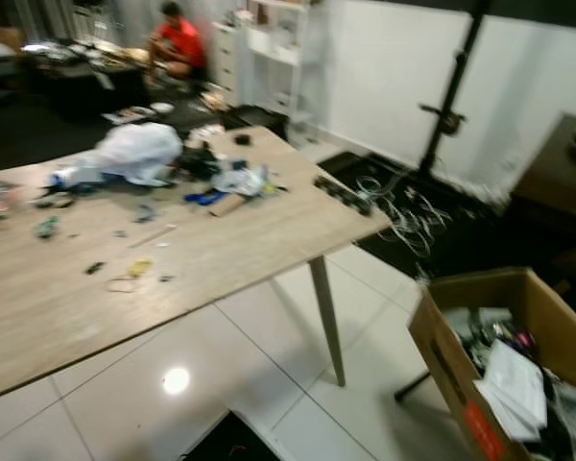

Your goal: Picking trash to rubbish bin

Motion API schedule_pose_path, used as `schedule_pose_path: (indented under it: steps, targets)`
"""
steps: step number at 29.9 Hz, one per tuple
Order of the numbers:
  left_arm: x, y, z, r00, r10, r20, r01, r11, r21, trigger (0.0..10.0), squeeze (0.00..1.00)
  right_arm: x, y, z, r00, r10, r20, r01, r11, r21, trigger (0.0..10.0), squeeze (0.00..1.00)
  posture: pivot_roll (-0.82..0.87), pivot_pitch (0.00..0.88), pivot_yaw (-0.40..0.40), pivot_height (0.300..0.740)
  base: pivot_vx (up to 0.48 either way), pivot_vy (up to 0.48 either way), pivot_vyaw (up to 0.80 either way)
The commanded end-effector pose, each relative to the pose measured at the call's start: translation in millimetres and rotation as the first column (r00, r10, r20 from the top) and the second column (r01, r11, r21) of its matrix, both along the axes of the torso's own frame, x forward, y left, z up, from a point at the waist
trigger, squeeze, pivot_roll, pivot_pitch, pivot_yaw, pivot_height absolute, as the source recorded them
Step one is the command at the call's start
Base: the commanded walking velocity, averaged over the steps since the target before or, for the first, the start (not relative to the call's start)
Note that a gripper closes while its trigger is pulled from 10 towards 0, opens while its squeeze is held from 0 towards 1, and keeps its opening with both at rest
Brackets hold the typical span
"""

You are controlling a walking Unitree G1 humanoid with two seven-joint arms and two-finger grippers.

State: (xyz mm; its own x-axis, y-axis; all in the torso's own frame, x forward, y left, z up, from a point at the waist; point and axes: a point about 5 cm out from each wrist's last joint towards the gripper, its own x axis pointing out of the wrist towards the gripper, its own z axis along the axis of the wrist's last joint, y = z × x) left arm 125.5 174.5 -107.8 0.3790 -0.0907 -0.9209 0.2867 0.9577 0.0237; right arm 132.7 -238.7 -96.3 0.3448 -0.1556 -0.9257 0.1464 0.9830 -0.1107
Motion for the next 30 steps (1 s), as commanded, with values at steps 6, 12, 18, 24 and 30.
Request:
schedule_pose_path:
  steps: [6, 12, 18, 24, 30]
  targets:
    - [-12.9, -3.3, -4.2, 0.999, -0.023, -0.049, 0.022, 1.0, -0.013, 10.0, 0.0, 2.0, 2.0, 0.1, 1.0, 0.03, -0.002, -0.03, 0.999, -0.018, 10.0, 0.0, -0.09, 0.1, 0.008, 0.74, 0.0, 0.0, -0.79]
    - [-13.2, -2.9, -4.2, 0.998, -0.028, -0.048, 0.028, 1.0, -0.011, 10.0, 0.0, 0.4, 4.3, -1.0, 0.999, 0.045, -0.009, -0.046, 0.999, -0.019, 10.0, 0.0, -0.09, 0.101, 0.013, 0.74, 0.0, 0.0, -0.79]
    - [-13.3, -2.4, -4.2, 0.998, -0.036, -0.047, 0.036, 0.999, -0.008, 10.0, 0.0, -0.2, 2.8, -0.9, 0.998, 0.058, -0.013, -0.058, 0.998, -0.026, 10.0, 0.0, -0.09, 0.092, 0.008, 0.74, 0.0, 0.0, -0.79]
    - [-9.2, -3.4, -3.1, 0.999, -0.036, -0.035, 0.036, 0.999, -0.01, 10.0, 0.0, 0.7, 2.0, -0.3, 0.997, 0.07, -0.013, -0.07, 0.997, -0.031, 10.0, 0.0, -0.09, 0.089, 0.004, 0.74, 0.0, 0.0, -0.79]
    - [-6.4, -5.1, -2.4, 0.999, -0.038, -0.028, 0.038, 0.999, -0.014, 10.0, 0.0, 3.3, 1.1, 0.8, 0.997, 0.076, -0.009, -0.076, 0.996, -0.034, 10.0, 0.0, -0.09, 0.085, 0.001, 0.74, 0.0, 0.0, -0.79]
